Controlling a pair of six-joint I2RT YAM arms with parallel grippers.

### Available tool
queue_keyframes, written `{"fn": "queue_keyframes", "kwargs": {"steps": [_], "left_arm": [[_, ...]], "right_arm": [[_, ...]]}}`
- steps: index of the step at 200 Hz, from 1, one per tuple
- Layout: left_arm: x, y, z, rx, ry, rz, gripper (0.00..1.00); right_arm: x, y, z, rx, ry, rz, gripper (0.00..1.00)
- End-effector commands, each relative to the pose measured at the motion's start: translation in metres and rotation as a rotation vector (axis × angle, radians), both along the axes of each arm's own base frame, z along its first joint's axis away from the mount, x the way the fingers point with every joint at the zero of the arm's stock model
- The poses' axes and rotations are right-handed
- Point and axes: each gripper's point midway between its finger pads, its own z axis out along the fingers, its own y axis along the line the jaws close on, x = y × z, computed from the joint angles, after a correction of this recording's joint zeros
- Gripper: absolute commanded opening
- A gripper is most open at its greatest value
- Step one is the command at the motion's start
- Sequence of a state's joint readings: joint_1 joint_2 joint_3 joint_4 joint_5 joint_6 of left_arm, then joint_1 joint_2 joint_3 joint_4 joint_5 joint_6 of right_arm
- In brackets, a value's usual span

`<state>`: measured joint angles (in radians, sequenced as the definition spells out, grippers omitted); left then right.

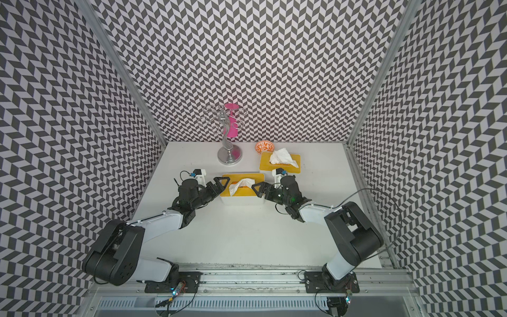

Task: Put the tissue paper into the tissue box
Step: Move the tissue box to the center of the board.

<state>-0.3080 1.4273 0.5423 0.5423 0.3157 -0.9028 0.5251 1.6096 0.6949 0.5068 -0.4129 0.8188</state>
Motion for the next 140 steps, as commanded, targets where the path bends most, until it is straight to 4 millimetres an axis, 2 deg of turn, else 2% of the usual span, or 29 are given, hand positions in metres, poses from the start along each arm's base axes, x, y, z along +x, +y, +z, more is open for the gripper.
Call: {"fn": "queue_keyframes", "kwargs": {"steps": [1,21,42,66,91,113,123,140], "left_arm": [[0.000,-0.013,0.013,0.019,-0.044,-0.081,1.00],[0.004,-0.005,0.012,0.054,-0.041,-0.066,1.00],[0.005,0.011,0.019,0.112,-0.063,-0.011,1.00],[0.002,0.044,0.043,0.267,-0.142,0.118,1.00],[-0.012,0.092,0.065,0.451,-0.238,0.318,1.00],[-0.028,0.132,0.071,0.582,-0.293,0.489,1.00],[-0.034,0.147,0.071,0.619,-0.304,0.552,1.00],[-0.041,0.160,0.070,0.690,-0.365,0.606,1.00]], "right_arm": [[-0.006,0.017,0.025,0.080,-0.057,0.077,1.00],[-0.005,0.009,0.027,0.050,-0.075,0.062,1.00],[-0.003,-0.011,0.038,-0.017,-0.136,-0.005,1.00],[-0.005,-0.043,0.063,-0.136,-0.261,-0.117,1.00],[-0.011,-0.097,0.094,-0.275,-0.423,-0.321,1.00],[-0.021,-0.159,0.118,-0.401,-0.578,-0.568,1.00],[-0.029,-0.184,0.119,-0.450,-0.629,-0.662,0.99],[-0.040,-0.226,0.123,-0.526,-0.698,-0.820,1.00]]}}
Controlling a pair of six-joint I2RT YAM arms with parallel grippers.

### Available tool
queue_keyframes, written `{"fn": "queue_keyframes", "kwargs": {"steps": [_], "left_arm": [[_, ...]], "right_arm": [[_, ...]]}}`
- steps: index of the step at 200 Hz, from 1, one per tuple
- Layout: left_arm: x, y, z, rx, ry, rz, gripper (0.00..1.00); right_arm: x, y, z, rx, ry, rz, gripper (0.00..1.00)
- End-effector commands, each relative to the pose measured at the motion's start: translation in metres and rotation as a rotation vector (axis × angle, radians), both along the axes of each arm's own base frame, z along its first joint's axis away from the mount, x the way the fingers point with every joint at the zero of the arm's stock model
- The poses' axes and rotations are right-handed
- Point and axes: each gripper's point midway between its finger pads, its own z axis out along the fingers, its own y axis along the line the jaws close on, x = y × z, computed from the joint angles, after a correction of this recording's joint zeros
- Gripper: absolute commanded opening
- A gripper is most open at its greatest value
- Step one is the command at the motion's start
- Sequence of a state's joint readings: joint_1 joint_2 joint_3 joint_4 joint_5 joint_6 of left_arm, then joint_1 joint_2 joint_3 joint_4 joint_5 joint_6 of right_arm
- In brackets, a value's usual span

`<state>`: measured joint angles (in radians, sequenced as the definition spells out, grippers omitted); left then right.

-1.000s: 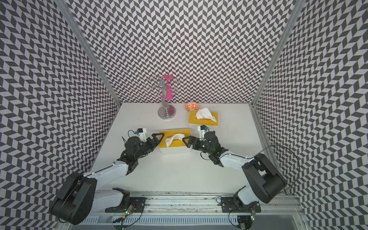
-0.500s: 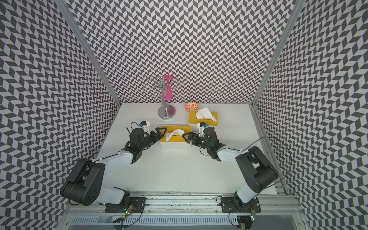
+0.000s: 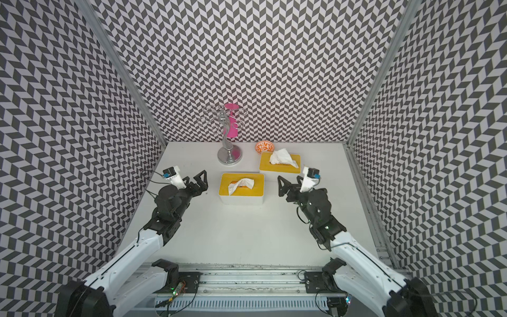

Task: Put the tissue paper into the tissue box
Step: Move the tissue box to the center of the board, then reset both arms

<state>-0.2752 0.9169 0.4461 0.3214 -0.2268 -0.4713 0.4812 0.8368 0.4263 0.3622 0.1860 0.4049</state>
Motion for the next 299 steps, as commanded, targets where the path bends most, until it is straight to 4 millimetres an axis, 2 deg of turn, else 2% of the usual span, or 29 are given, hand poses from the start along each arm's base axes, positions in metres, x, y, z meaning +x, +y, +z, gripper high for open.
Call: {"fn": "queue_keyframes", "kwargs": {"steps": [1,23,26,31,51,66,86,107,130,149,161,167,176,184,207,226,244,261,299], "left_arm": [[-0.010,0.042,-0.017,0.189,-0.014,0.198,1.00],[-0.017,0.054,-0.023,0.261,-0.072,0.252,1.00],[-0.018,0.055,-0.024,0.273,-0.074,0.256,1.00],[-0.018,0.057,-0.026,0.285,-0.079,0.268,1.00],[-0.013,0.061,-0.029,0.337,-0.087,0.269,1.00],[-0.011,0.064,-0.034,0.354,-0.102,0.269,1.00],[-0.009,0.069,-0.045,0.384,-0.112,0.273,1.00],[-0.004,0.069,-0.056,0.413,-0.107,0.241,1.00],[0.002,0.068,-0.056,0.421,-0.126,0.206,1.00],[0.006,0.067,-0.053,0.411,-0.153,0.184,1.00],[0.012,0.067,-0.054,0.416,-0.145,0.172,1.00],[0.015,0.066,-0.056,0.419,-0.137,0.161,1.00],[0.013,0.065,-0.057,0.429,-0.149,0.153,1.00],[0.011,0.066,-0.059,0.432,-0.167,0.160,1.00],[0.023,0.069,-0.074,0.439,-0.144,0.167,1.00],[0.035,0.068,-0.082,0.434,-0.081,0.153,1.00],[0.035,0.070,-0.080,0.440,-0.099,0.170,1.00],[0.036,0.070,-0.082,0.440,-0.087,0.170,1.00],[0.038,0.070,-0.083,0.433,-0.075,0.160,1.00]], "right_arm": [[-0.006,-0.075,-0.004,-0.166,-0.098,-0.345,1.00],[-0.011,-0.113,-0.010,-0.240,-0.136,-0.478,1.00],[-0.013,-0.118,-0.025,-0.257,-0.111,-0.492,1.00],[-0.013,-0.125,-0.031,-0.262,-0.104,-0.514,1.00],[-0.009,-0.135,-0.052,-0.338,-0.089,-0.501,1.00],[-0.007,-0.143,-0.061,-0.347,-0.101,-0.521,0.99],[0.003,-0.141,-0.072,-0.386,-0.102,-0.497,1.00],[0.009,-0.136,-0.073,-0.404,-0.150,-0.477,1.00],[0.016,-0.132,-0.068,-0.407,-0.196,-0.452,1.00],[0.030,-0.124,-0.079,-0.416,-0.160,-0.381,1.00],[0.031,-0.117,-0.085,-0.416,-0.191,-0.332,1.00],[0.030,-0.117,-0.087,-0.408,-0.208,-0.337,1.00],[0.025,-0.117,-0.078,-0.402,-0.278,-0.351,1.00],[0.024,-0.118,-0.084,-0.404,-0.246,-0.346,1.00],[0.048,-0.122,-0.098,-0.418,-0.117,-0.354,1.00],[0.062,-0.139,-0.100,-0.382,-0.090,-0.460,1.00],[0.054,-0.131,-0.099,-0.402,-0.105,-0.414,1.00],[0.062,-0.131,-0.102,-0.400,-0.084,-0.413,1.00],[0.062,-0.131,-0.100,-0.398,-0.097,-0.414,1.00]]}}
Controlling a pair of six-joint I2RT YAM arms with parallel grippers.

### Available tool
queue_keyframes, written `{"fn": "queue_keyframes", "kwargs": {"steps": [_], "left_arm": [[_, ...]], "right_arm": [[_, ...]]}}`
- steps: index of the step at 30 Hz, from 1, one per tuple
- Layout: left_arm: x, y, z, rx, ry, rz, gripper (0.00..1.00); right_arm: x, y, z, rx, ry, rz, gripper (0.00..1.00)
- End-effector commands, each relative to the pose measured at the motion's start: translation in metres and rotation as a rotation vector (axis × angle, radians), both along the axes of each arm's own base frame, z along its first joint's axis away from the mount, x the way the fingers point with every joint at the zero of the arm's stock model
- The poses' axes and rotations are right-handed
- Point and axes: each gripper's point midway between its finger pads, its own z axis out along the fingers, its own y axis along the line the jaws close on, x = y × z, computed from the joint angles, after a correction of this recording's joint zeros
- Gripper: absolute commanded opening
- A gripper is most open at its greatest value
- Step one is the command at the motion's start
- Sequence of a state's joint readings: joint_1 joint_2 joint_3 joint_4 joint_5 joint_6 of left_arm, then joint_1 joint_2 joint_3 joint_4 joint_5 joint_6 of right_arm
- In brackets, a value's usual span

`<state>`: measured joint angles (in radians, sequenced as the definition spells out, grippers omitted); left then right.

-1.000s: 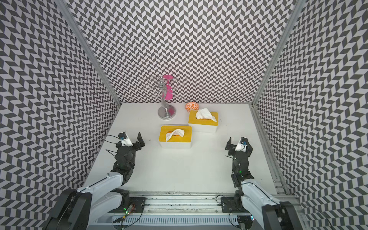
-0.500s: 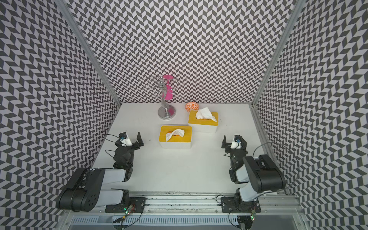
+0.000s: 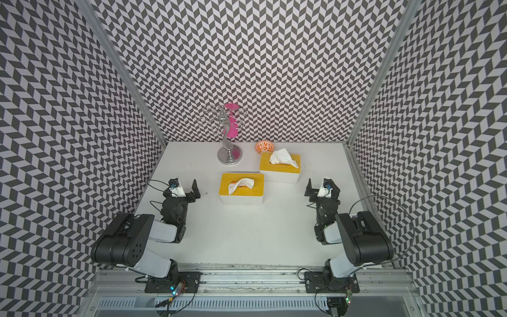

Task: Put the tissue paper into the tissue box
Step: Reset both arms

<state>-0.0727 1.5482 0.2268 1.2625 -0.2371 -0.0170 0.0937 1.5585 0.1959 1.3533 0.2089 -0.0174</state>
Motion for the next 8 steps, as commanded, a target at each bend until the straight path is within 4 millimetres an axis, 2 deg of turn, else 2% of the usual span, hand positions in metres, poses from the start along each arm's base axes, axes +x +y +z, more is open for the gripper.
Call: {"fn": "queue_keyframes", "kwargs": {"steps": [1,8], "left_arm": [[0.0041,0.0006,0.0057,-0.003,-0.011,-0.006,1.00],[0.0038,0.0003,0.0062,-0.001,-0.015,-0.008,1.00]], "right_arm": [[0.0030,-0.0032,0.0068,0.011,-0.028,-0.015,1.00],[0.0035,-0.0026,0.0063,0.011,-0.025,-0.011,1.00]]}}
